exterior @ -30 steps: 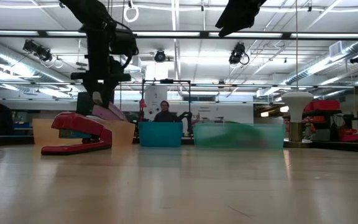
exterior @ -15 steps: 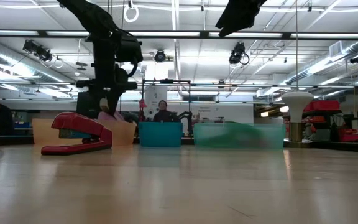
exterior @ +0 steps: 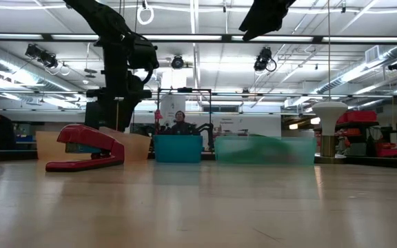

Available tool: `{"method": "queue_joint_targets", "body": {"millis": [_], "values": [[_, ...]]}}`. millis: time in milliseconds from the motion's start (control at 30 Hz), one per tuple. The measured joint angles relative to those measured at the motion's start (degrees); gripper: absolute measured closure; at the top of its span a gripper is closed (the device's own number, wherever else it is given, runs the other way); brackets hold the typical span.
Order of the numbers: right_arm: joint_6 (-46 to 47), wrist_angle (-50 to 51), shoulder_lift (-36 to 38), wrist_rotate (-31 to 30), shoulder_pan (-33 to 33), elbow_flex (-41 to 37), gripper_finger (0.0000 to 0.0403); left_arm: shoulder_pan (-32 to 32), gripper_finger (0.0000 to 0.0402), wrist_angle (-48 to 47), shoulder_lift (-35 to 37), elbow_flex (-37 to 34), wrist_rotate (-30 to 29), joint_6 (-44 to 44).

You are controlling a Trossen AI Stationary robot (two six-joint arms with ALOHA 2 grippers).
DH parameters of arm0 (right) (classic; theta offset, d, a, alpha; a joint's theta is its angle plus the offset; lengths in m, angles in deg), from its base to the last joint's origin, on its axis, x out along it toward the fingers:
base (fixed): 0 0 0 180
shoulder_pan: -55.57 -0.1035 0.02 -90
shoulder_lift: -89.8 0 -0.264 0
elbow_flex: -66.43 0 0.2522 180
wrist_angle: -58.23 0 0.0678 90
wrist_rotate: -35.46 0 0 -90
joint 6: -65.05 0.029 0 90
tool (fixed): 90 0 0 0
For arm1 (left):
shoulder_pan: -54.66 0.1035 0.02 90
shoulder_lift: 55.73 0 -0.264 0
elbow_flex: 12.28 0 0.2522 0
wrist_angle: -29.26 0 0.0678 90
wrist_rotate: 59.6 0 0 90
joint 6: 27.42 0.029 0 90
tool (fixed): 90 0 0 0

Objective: Pick and place Stapler, Stapler remover, tape
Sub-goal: Put the red stapler into the orange bin

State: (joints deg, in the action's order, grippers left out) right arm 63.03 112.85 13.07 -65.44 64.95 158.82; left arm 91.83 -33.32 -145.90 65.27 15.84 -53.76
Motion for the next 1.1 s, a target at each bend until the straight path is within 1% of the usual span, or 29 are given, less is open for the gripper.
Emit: {"method": "queue_joint_targets", "body": {"millis": [133,333,433,600,833,967,1100], "values": [[0.0,0.0,0.0,0.0,0.0,0.0,0.0121,0.0,0.0163,-0.1,0.1,0.0,0.2,0.2],[0.0,0.0,0.0,0.0,0.0,0.0,0.0121,-0.2,0.0165,-0.6,3.6,0.0,1.5,0.6],[0.0,0.0,0.0,0.0,0.0,0.0,0.0121,-0.2,0.0169,-0.8,6.1,0.0,3.4,0.4],[-0.6,0.4,0.0,0.0,0.0,0.0,0.0121,-1.2,0.0170,-1.2,10.3,0.0,8.3,0.4],[-0.6,1.0,0.0,0.0,0.0,0.0,0.0121,-6.2,0.0170,-1.2,16.5,0.0,9.1,0.0],[-0.9,2.1,0.0,0.0,0.0,0.0,0.0121,-10.0,0.0170,-1.2,20.2,0.0,11.3,0.0],[-1.5,2.8,0.0,1.6,0.0,0.0,0.0121,-14.4,0.0170,-1.3,23.0,0.0,11.8,-3.6]]}}
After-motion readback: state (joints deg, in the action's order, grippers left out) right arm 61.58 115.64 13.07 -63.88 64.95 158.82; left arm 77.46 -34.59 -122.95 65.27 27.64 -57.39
